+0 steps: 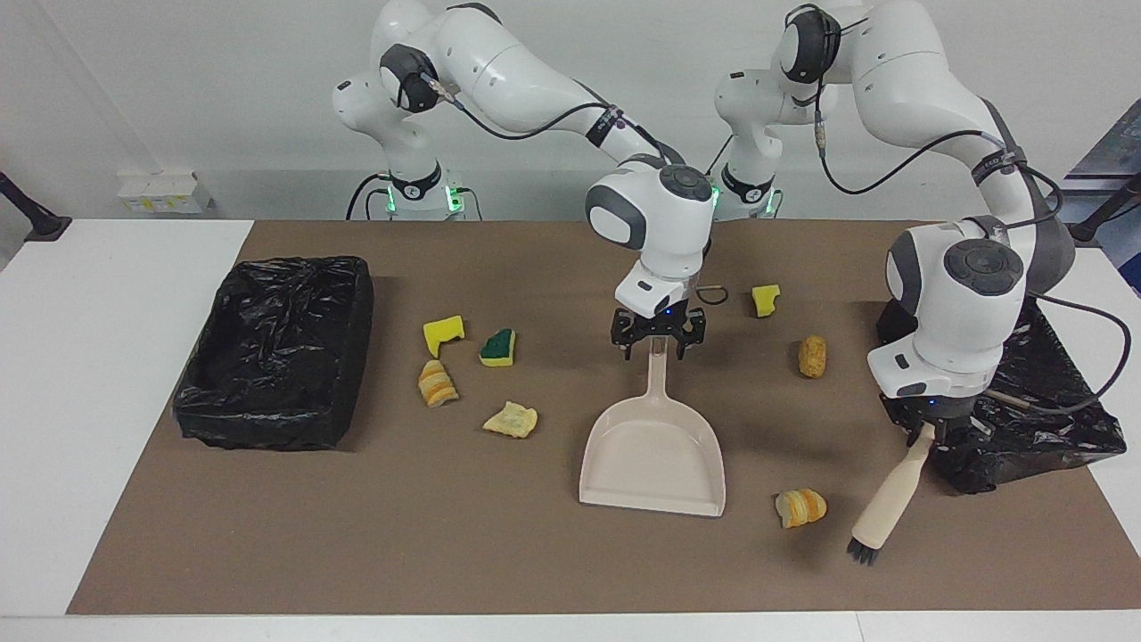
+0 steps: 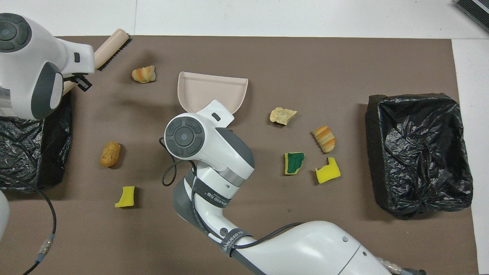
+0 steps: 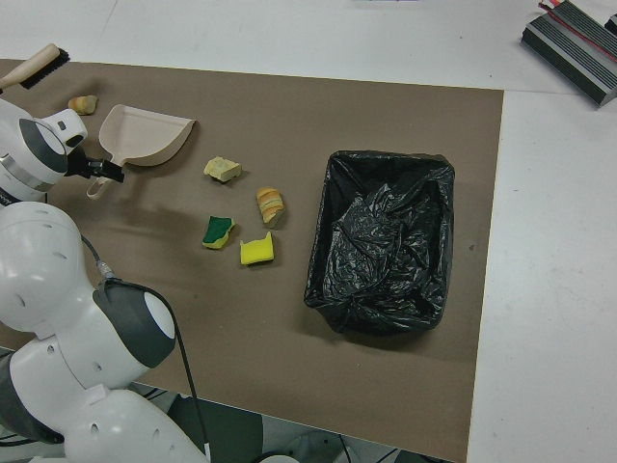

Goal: Sweep and dump trash in bin

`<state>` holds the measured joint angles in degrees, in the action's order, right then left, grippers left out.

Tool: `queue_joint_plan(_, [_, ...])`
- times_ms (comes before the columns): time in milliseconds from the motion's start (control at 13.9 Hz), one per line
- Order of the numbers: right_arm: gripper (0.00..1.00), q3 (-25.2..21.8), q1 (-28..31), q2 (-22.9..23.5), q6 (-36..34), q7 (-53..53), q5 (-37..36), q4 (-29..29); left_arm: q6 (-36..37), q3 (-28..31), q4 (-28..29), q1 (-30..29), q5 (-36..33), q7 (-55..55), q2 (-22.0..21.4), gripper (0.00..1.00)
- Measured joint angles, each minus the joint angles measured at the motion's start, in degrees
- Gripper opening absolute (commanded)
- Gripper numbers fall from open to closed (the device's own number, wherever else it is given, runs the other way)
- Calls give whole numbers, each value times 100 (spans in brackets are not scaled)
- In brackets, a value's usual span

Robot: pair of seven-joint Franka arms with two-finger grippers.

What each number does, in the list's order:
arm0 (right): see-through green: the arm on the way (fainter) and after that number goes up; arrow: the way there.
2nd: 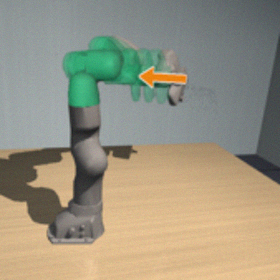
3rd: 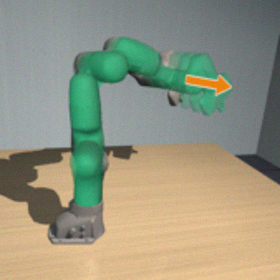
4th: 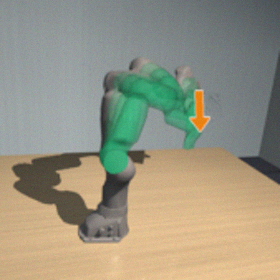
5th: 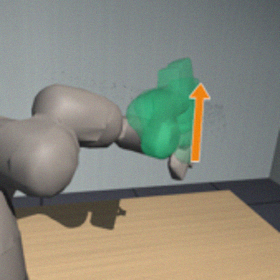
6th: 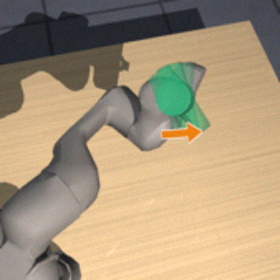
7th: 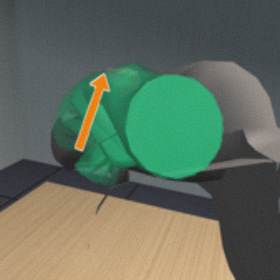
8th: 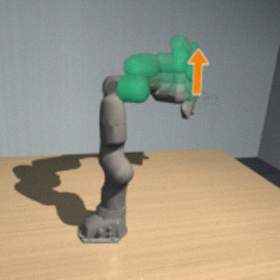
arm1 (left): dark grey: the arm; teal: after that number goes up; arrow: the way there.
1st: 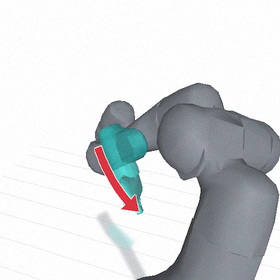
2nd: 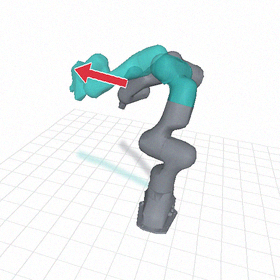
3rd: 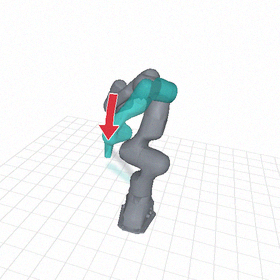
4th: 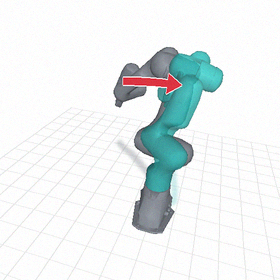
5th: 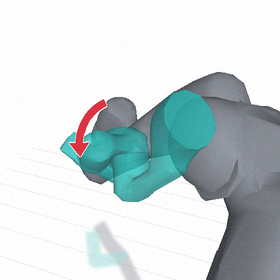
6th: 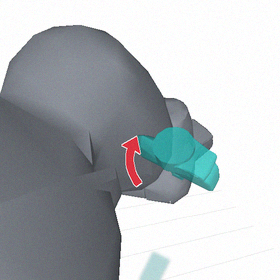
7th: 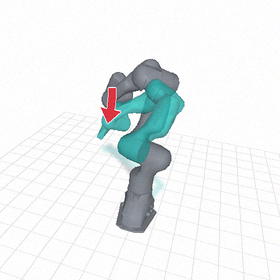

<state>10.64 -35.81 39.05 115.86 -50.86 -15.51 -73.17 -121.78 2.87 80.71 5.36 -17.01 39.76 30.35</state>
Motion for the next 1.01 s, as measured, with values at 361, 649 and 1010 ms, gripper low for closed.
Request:
queue_joint_plan(361, [65, -16, 60, -1, -79, -122, -49, -28, -6, -165, -161, 217, -601, 45, 349, 0])
queue_joint_plan(649, [60, -16, 104, -1, -66, -91, -135, -29, 44, -174, -16, 342, -601, 46, 350, 0])
queue_joint_plan(1010, [32, -11, 100, 0, -37, -90, -135, -63, 171, -131, 999, 293, -601, 61, -334, 0])
